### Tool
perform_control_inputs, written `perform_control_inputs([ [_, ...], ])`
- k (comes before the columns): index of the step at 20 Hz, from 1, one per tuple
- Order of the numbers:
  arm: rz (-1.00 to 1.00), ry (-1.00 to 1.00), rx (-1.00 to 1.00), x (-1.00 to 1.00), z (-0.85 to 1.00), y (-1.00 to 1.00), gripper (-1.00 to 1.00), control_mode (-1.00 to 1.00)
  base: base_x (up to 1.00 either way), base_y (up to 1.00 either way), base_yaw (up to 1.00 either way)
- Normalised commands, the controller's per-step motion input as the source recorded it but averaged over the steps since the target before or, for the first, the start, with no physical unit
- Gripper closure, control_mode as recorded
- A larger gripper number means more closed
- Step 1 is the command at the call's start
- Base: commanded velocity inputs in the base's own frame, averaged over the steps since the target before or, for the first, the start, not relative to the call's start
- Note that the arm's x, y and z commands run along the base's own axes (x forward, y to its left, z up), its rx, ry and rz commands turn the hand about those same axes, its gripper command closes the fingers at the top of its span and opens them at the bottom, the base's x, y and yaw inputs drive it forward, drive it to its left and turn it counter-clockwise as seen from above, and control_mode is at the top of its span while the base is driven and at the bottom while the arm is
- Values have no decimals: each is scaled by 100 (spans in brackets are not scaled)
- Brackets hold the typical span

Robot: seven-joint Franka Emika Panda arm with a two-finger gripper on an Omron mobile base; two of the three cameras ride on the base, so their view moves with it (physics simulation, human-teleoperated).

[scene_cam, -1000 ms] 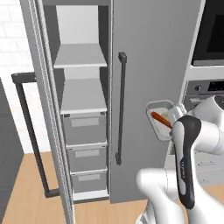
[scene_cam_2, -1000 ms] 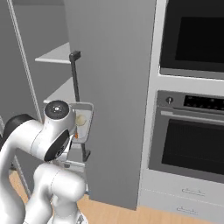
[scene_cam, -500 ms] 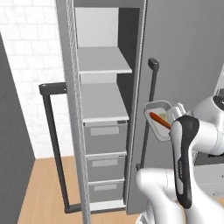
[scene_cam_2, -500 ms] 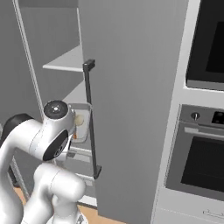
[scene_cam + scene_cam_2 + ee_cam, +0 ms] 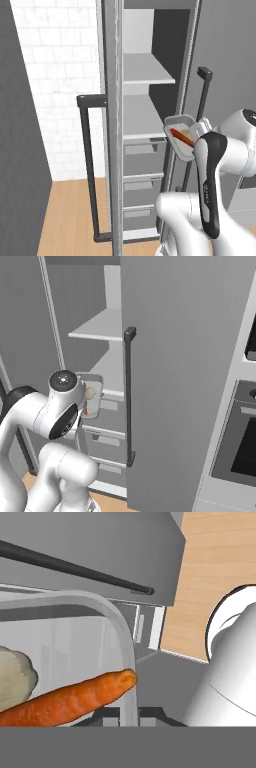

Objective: Take the meat container that has the fish and place it on the second highest rack of the freezer. Then take the vegetable container that has the garlic and carrot and place it on the highest rack of the freezer.

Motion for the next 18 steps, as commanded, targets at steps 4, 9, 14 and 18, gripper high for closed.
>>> perform_control_inputs([
  [4, 0, 0, 0, 0, 0, 0, 100, 100, 27, 3, 0],
  [9, 0, -1, -2, 4, 4, 13, 100, -100, 7, 7, 0],
  [14, 2, -11, 0, 18, 56, 24, 100, -100, 0, 0, 0],
  [18, 0, -1, 0, 47, 81, 10, 100, -100, 0, 0, 0],
])
